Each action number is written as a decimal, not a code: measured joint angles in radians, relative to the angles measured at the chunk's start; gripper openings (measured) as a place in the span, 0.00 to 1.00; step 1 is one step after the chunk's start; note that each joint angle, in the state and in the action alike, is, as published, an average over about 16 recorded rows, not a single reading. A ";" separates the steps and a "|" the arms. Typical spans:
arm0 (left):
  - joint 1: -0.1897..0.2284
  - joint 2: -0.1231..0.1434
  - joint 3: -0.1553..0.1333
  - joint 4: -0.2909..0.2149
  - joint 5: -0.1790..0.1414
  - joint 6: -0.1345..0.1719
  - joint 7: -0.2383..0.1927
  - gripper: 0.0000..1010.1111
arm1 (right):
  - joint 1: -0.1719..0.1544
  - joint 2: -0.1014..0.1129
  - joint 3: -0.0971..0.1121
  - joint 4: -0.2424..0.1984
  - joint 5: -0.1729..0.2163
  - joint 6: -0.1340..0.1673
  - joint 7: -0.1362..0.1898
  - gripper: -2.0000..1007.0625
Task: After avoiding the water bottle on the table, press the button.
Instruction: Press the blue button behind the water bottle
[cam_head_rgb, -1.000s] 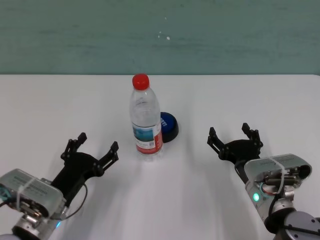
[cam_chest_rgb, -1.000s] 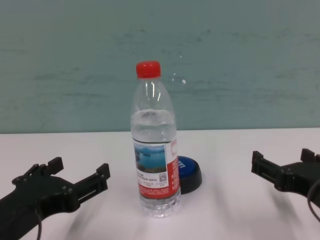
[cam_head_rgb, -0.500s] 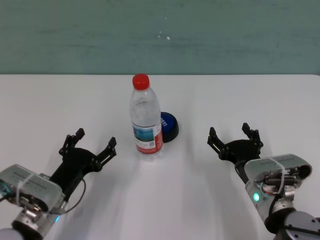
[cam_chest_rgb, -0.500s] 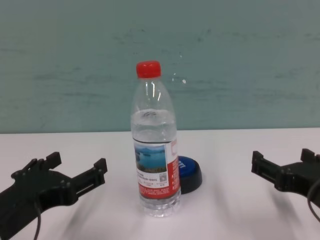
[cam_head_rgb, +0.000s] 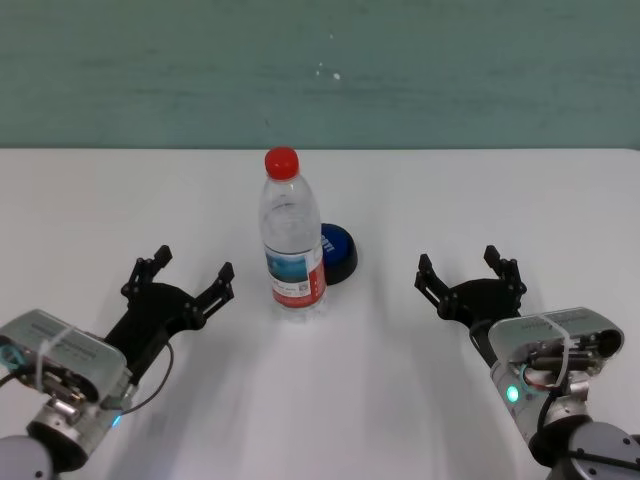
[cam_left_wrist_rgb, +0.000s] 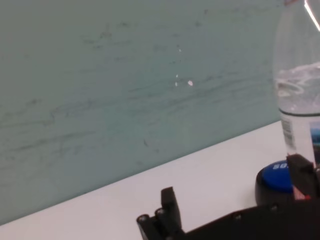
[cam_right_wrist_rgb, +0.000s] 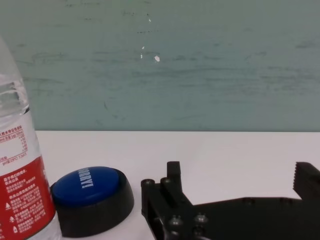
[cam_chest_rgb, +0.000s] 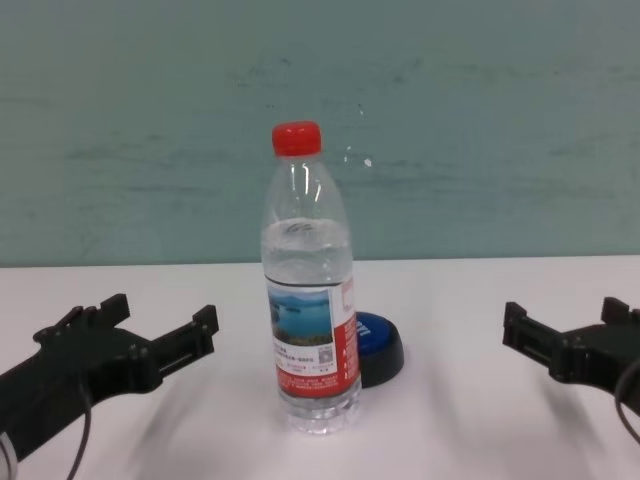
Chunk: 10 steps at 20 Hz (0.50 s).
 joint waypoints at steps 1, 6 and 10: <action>-0.005 0.000 0.001 0.005 0.000 0.000 -0.001 1.00 | 0.000 0.000 0.000 0.000 0.000 0.000 0.000 1.00; -0.032 0.001 0.005 0.026 -0.002 -0.001 -0.006 1.00 | 0.000 0.000 0.000 0.000 0.000 0.000 0.000 1.00; -0.056 0.000 0.008 0.049 0.001 -0.009 -0.006 1.00 | 0.000 0.000 0.000 0.000 0.000 0.000 0.000 1.00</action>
